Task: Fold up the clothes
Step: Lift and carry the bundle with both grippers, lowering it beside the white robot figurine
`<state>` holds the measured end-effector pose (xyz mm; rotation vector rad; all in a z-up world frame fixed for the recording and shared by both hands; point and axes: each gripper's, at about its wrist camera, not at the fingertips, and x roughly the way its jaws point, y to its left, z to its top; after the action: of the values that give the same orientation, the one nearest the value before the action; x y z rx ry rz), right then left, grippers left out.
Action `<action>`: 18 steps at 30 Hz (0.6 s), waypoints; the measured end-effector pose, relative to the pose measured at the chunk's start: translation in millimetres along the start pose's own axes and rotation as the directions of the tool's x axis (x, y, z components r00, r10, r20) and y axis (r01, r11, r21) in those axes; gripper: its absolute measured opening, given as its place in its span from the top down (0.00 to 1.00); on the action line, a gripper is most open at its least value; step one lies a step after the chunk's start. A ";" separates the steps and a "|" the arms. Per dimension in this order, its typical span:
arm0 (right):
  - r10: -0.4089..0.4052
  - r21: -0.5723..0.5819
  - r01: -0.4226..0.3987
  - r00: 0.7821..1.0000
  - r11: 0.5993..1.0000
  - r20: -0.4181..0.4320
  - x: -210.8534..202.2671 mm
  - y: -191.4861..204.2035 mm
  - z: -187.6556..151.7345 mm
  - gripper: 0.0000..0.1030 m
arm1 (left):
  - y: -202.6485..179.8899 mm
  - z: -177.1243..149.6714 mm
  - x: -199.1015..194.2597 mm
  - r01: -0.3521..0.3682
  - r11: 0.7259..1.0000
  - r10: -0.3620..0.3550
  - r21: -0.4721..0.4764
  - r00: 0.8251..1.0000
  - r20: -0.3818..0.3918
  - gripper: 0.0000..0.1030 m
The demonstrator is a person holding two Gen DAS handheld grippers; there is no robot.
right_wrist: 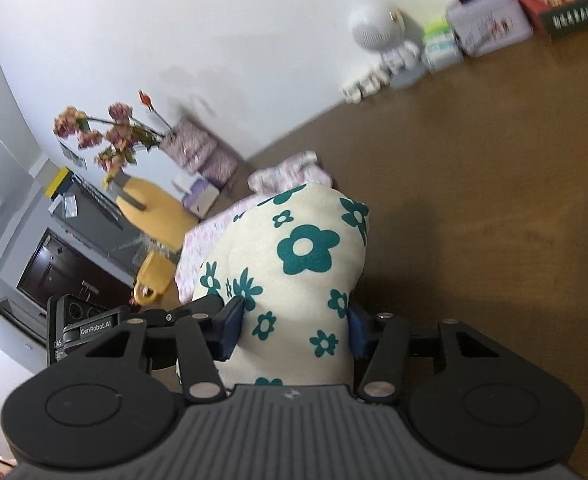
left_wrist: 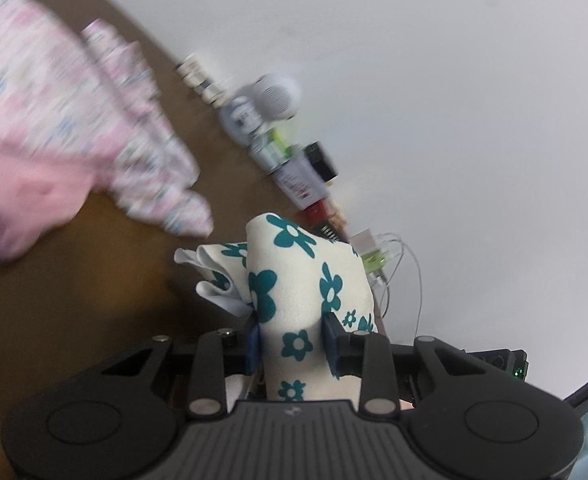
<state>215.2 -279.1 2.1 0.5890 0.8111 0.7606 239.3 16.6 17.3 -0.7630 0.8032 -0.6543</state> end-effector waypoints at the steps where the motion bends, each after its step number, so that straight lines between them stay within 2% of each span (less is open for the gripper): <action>1: -0.003 -0.007 0.003 1.000 1.000 0.017 -2.2 1.5 4.2 0.50 | -6.0 6.9 2.0 0.003 1.000 -0.003 0.014 1.000 0.002 0.71; 5: -0.032 -0.027 0.034 0.995 0.999 0.093 -7.2 8.4 25.9 0.50 | -27.2 38.8 16.9 0.018 0.998 -0.018 0.056 1.000 0.004 0.71; 12: -0.107 0.008 0.108 0.974 0.994 0.199 1.2 -8.6 77.0 0.50 | -10.0 80.3 63.7 0.009 0.995 -0.008 0.098 1.000 -0.014 0.71; 18: -0.157 0.084 0.141 0.959 0.986 0.235 28.6 -48.6 118.1 0.50 | 14.9 108.3 117.2 -0.046 0.997 0.047 0.067 0.999 -0.017 0.71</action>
<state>341.7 -306.3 21.6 0.6576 0.6495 0.5134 393.6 -26.6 11.1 -0.6772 0.8098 -0.6443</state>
